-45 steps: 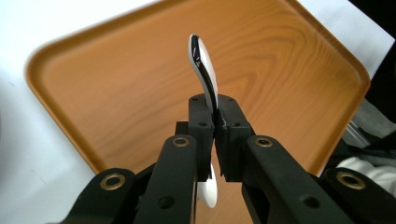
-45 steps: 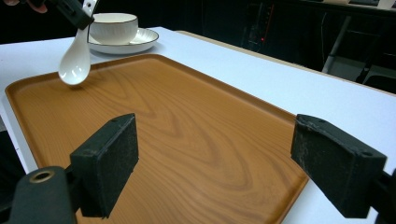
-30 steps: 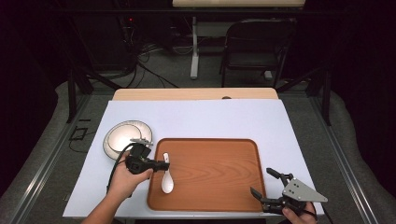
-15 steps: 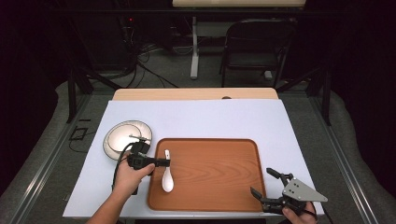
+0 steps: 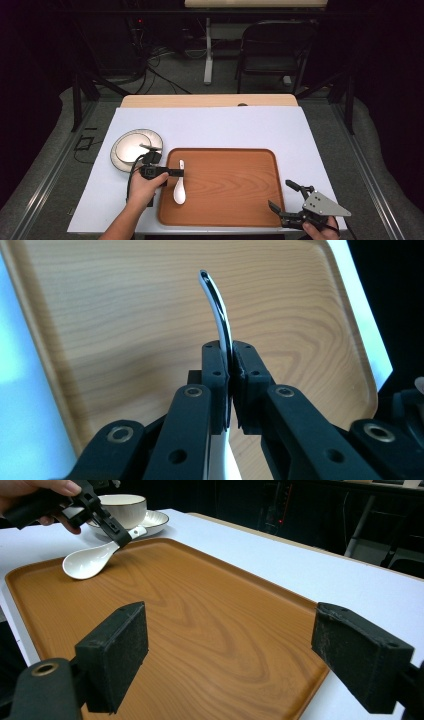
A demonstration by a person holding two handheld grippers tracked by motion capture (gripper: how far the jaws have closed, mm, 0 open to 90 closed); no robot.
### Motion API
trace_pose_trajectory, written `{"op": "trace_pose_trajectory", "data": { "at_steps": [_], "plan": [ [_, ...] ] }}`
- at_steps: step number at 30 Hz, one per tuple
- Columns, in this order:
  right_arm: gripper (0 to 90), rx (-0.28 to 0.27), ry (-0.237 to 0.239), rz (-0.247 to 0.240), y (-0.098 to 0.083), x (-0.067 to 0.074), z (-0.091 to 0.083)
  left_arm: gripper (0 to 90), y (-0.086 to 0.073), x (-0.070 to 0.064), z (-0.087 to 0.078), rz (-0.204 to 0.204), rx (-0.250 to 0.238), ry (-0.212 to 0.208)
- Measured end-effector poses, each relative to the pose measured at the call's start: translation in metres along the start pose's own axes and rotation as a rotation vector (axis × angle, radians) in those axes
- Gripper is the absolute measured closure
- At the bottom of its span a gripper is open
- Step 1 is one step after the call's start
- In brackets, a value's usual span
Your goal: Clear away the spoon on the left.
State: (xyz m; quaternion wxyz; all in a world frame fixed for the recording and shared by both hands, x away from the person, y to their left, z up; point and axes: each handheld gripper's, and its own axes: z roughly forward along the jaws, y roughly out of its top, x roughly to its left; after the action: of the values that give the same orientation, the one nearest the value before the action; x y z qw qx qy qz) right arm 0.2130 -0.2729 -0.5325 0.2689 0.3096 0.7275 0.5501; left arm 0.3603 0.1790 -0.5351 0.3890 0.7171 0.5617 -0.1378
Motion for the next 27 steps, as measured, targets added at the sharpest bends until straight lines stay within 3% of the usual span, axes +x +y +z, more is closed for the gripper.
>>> {"op": "trace_pose_trajectory", "data": {
  "at_steps": [10, 27],
  "plan": [
    [14.4, -0.002, 0.001, -0.008, 0.000, 0.000, 0.000, 84.6, -0.001, 0.007, 0.008, -0.064, -0.004, 0.008],
    [14.4, -0.003, 0.001, -0.010, 0.000, 0.000, 0.000, 79.4, -0.004, 0.009, 0.010, -0.070, 0.004, 0.069]
  ]
}}
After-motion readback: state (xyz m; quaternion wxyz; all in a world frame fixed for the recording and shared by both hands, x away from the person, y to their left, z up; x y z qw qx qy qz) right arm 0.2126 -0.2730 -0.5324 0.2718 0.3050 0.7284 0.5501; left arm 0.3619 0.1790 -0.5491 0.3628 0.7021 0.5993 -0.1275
